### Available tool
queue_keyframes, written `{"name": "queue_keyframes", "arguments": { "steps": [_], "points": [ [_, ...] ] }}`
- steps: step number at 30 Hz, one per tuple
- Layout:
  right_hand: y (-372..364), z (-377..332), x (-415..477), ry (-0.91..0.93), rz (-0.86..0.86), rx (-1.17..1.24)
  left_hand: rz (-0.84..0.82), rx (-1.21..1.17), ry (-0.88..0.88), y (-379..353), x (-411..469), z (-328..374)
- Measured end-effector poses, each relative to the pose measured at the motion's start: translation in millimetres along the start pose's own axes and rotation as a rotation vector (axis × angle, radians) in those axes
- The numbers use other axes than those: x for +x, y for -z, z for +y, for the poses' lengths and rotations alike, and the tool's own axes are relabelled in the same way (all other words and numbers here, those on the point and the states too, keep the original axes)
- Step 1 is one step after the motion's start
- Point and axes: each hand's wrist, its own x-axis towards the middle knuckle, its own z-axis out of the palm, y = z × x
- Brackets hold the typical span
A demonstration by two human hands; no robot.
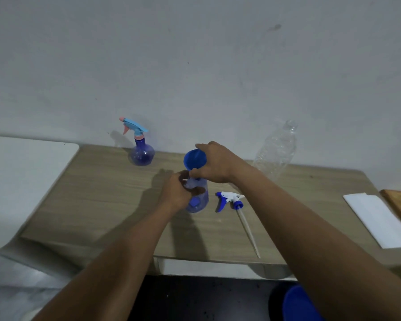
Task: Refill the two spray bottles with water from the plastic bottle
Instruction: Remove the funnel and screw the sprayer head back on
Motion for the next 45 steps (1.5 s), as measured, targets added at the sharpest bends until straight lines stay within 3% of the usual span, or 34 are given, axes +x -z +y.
{"name": "queue_keyframes", "arguments": {
  "steps": [2,32,39,45],
  "points": [
    [2,-1,-1,-0.004,-0.002,0.007,0.015,-0.077,0.024,0,1,1],
    [3,3,2,0.057,-0.022,-0.02,0.025,-0.068,-0.036,1,-4,4],
    [17,1,1,-0.003,-0.13,-0.068,-0.024,-0.139,0.045,-1,5,1],
    [37,18,2,-0.025,-0.089,0.069,0.019,-0.093,0.01,-2,3,0]
  ]
}}
